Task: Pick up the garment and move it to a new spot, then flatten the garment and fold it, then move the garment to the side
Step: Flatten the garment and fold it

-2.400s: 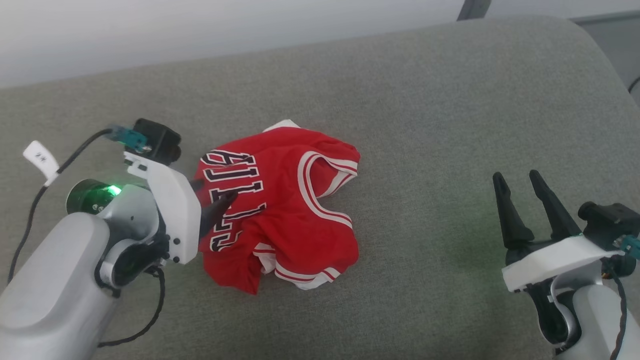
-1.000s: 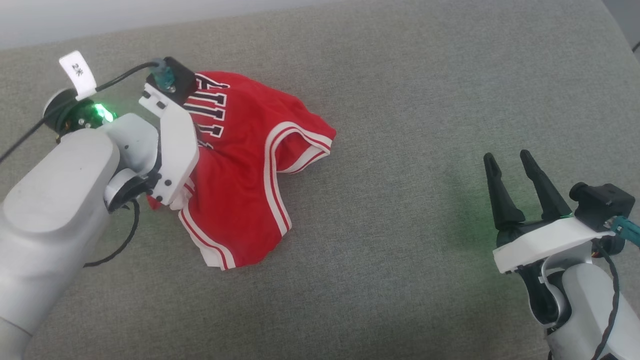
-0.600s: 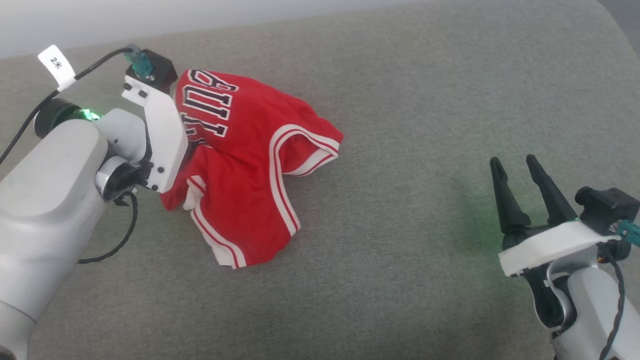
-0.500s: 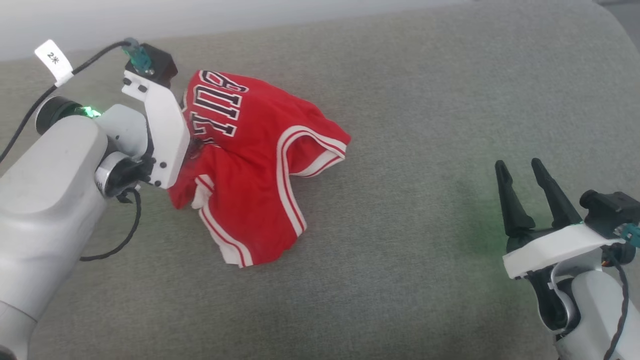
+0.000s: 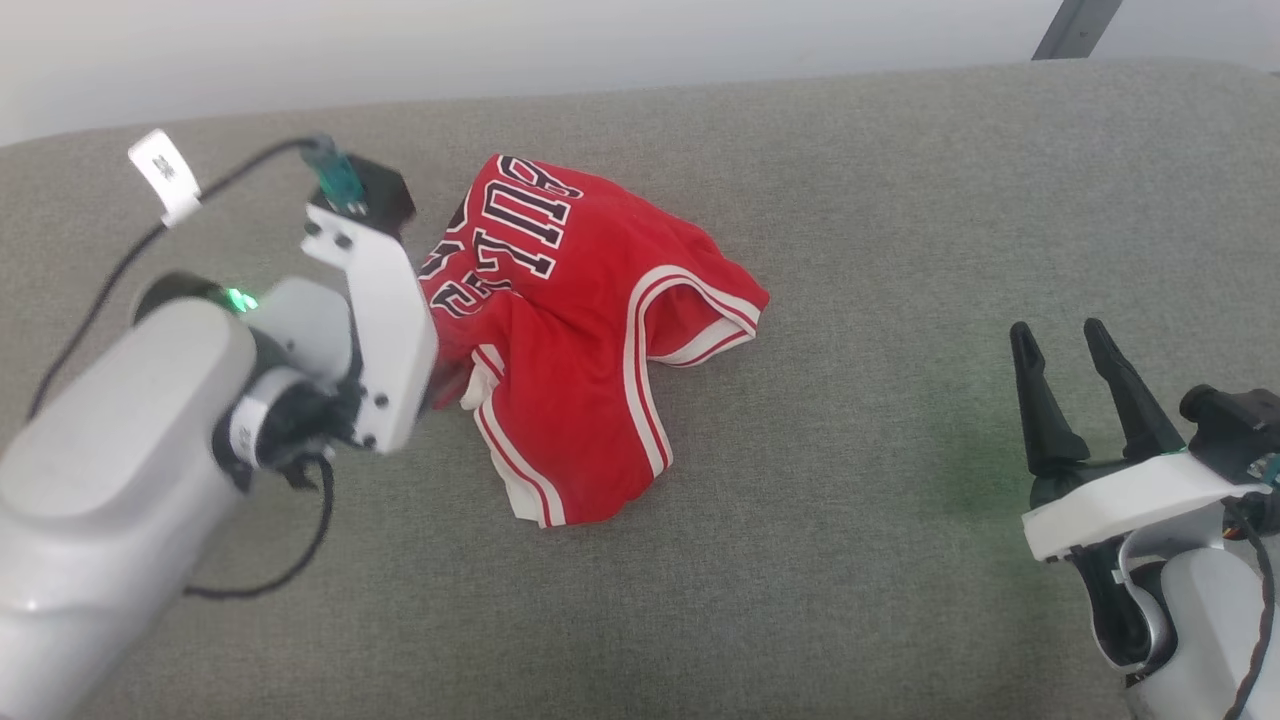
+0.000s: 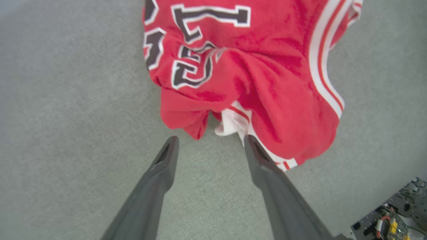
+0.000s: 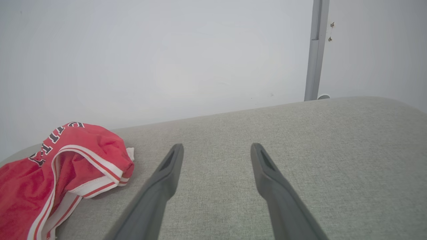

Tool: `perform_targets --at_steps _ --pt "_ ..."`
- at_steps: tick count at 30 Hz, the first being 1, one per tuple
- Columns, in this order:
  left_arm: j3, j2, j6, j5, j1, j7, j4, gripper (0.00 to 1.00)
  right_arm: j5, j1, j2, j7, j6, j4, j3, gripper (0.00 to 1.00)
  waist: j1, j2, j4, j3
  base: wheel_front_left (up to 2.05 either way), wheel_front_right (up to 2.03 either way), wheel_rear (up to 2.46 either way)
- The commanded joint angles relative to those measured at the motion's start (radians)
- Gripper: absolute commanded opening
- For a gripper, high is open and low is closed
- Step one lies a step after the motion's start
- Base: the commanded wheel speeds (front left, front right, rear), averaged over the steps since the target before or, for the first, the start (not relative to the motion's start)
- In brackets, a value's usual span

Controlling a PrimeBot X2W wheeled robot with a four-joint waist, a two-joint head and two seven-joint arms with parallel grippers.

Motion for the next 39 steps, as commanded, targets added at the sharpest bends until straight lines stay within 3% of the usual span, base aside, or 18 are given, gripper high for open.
perform_targets --at_steps 1,9,12,19,28,29,30,34,39 --pt "-0.003 0.006 0.017 -0.011 0.027 0.010 -0.031 1.00 -0.010 0.005 0.005 0.003 0.000 -0.007 -0.002 1.00 0.0000 0.0000 0.002 0.000 0.00 0.00 0.00" --pt "-0.018 0.041 0.074 -0.033 0.117 0.042 -0.106 1.00 -0.007 -0.005 0.005 0.012 0.000 -0.030 0.002 1.00 0.0000 0.0000 -0.025 0.021 0.00 0.00 0.00" --pt "-0.010 0.027 0.082 -0.052 0.138 0.028 -0.101 1.00 -0.006 -0.008 0.006 0.012 0.000 -0.033 0.001 1.00 0.0000 0.0000 -0.040 0.033 0.00 0.00 0.00" --pt "-0.001 0.000 0.082 -0.083 0.147 0.028 -0.070 1.00 -0.001 -0.018 0.008 0.007 0.000 -0.029 0.005 1.00 0.0000 0.0000 -0.064 0.054 0.00 0.00 0.00" --pt "-0.002 -0.061 0.050 -0.102 0.137 -0.005 0.031 1.00 -0.004 -0.023 0.009 -0.001 0.000 -0.018 0.015 1.00 0.0000 0.0000 -0.078 0.061 0.00 0.00 0.00" --pt "-0.004 -0.068 0.042 -0.099 0.133 -0.014 0.047 0.45 -0.005 -0.024 0.010 -0.001 0.000 -0.017 0.016 1.00 0.0000 0.0000 -0.078 0.060 0.00 0.00 0.00" --pt "-0.002 -0.075 0.039 -0.100 0.132 -0.021 0.066 0.00 -0.005 -0.025 0.011 -0.001 0.000 -0.017 0.018 1.00 0.0000 0.0000 -0.079 0.060 0.00 0.00 0.00" --pt "0.000 -0.093 0.018 -0.112 0.125 -0.037 0.113 0.00 -0.006 -0.020 0.008 -0.003 0.000 -0.014 0.018 1.00 0.0000 0.0000 -0.075 0.054 0.00 0.00 0.00" --pt "0.012 -0.071 0.016 -0.111 0.112 -0.041 0.113 0.00 -0.009 -0.005 0.004 -0.003 0.000 -0.012 0.009 1.00 0.0000 0.0000 -0.054 0.039 0.00 0.00 0.00"
